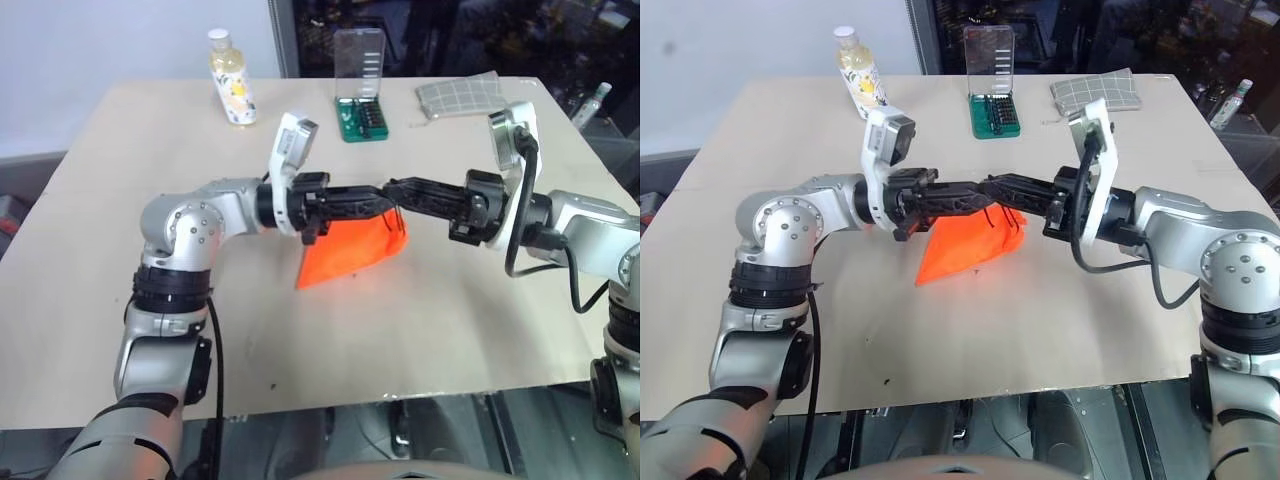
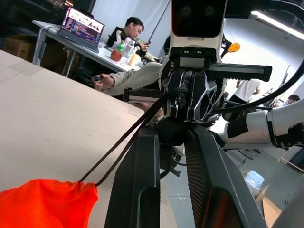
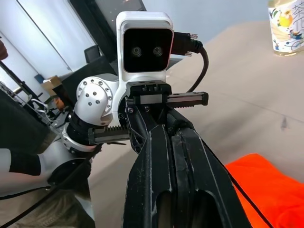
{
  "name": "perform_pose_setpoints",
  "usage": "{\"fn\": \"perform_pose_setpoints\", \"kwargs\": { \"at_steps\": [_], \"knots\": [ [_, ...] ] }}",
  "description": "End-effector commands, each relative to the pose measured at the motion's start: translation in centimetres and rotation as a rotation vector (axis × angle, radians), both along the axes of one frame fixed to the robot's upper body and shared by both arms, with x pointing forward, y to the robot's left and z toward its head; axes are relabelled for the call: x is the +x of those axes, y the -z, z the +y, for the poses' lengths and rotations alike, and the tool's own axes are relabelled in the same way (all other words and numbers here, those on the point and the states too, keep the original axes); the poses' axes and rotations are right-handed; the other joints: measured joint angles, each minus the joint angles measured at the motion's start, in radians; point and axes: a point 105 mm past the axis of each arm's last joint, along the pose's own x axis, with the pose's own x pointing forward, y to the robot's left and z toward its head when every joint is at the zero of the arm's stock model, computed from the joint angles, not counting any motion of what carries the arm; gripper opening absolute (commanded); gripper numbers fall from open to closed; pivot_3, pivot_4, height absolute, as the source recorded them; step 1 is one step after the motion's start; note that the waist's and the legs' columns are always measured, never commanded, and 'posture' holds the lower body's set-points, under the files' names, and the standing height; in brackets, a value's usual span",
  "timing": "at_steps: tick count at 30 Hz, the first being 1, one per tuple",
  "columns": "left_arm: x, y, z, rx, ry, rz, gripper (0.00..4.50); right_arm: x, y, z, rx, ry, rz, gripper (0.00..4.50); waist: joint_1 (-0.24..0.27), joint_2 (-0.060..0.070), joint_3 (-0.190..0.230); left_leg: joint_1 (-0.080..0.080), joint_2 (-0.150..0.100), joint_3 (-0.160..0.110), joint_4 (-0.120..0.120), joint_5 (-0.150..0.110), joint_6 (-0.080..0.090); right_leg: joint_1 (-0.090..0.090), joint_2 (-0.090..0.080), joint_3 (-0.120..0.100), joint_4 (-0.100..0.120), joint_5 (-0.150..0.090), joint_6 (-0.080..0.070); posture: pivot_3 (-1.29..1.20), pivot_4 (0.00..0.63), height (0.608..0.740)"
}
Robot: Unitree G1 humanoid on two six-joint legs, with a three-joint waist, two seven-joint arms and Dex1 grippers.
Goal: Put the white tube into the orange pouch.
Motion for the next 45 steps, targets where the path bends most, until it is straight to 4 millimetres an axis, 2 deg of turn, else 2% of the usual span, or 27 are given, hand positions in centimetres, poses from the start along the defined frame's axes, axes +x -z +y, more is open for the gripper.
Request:
{"fn": "perform_pose_setpoints", "kwargs": {
  "at_steps": [1, 4, 11, 16, 23, 35, 38, 41, 45],
  "knots": [
    [0.1, -1.3, 0.0, -0.030, -0.011, -0.027, 0.22, -0.8, -0.6, 0.5, -0.011, -0.023, -0.074, 0.95, 0.000, 0.000, 0.000, 0.000, 0.000, 0.000, 0.000, 0.000, 0.000, 0.000, 0.000, 0.000, 0.000, 0.000, 0.000, 0.00, 0.150, 0.740],
    [0.4, -1.3, -0.1, -0.049, -0.025, 0.013, 0.22, -0.4, 0.1, -0.1, -0.091, 0.037, -0.103, 2.43, 0.001, 0.000, 0.000, 0.000, 0.000, 0.000, 0.000, 0.000, 0.000, 0.000, 0.000, 0.000, 0.000, 0.000, 0.000, 0.00, 0.150, 0.740],
    [2.2, -2.6, -0.4, -0.181, -0.089, 0.182, 0.22, -0.8, 0.9, -2.1, -0.124, 0.119, -0.078, 2.43, 0.009, 0.000, 0.000, 0.000, 0.000, 0.000, 0.001, 0.000, 0.000, 0.000, -0.001, 0.000, 0.000, 0.000, 0.000, 0.00, 0.150, 0.740],
    [1.9, -2.3, -1.2, -0.185, -0.086, 0.214, 0.22, -0.5, 2.6, -1.5, -0.072, 0.166, 0.009, 2.43, 0.005, -0.001, 0.000, 0.000, 0.000, 0.000, 0.001, 0.000, 0.000, 0.000, 0.000, 0.000, 0.001, 0.000, 0.000, 0.00, 0.150, 0.740],
    [1.5, -2.0, -1.4, -0.172, -0.084, 0.216, 0.22, 0.4, 2.0, -1.1, 0.002, 0.208, 0.022, 2.43, 0.001, -0.001, 0.000, 0.001, 0.000, 0.000, 0.001, 0.000, 0.000, 0.000, 0.000, 0.001, 0.001, 0.000, 0.000, 0.00, 0.150, 0.740],
    [0.6, -0.9, -1.4, -0.126, -0.074, 0.202, 0.22, 0.1, 0.8, -0.8, 0.036, 0.166, 0.015, 2.43, 0.002, -0.001, 0.000, 0.001, 0.000, 0.000, 0.001, 0.000, 0.000, 0.001, 0.000, 0.001, 0.001, 0.000, 0.000, 0.00, 0.150, 0.740],
    [0.5, -0.9, -1.4, -0.127, -0.069, 0.203, 0.22, 0.0, 0.8, -0.6, 0.034, 0.157, 0.018, 1.58, 0.002, -0.001, 0.000, 0.001, 0.000, 0.000, 0.001, 0.000, 0.000, 0.001, 0.000, 0.001, 0.001, 0.000, 0.000, 0.00, 0.150, 0.740],
    [0.5, -0.9, -1.4, -0.129, -0.066, 0.206, 0.22, 0.2, 0.9, -0.5, 0.030, 0.158, 0.022, 0.17, 0.002, -0.001, 0.000, 0.001, 0.000, 0.000, 0.001, 0.000, 0.000, 0.001, 0.000, 0.001, 0.001, 0.000, 0.000, 0.00, 0.150, 0.740],
    [0.5, -1.0, -1.4, -0.138, -0.062, 0.217, 0.22, 0.2, 1.0, -0.5, 0.022, 0.157, 0.025, 0.07, 0.004, -0.001, 0.000, 0.000, -0.001, 0.000, 0.002, 0.000, 0.000, 0.001, 0.000, 0.001, 0.001, 0.000, 0.000, 0.00, 0.150, 0.740]
  ]
}}
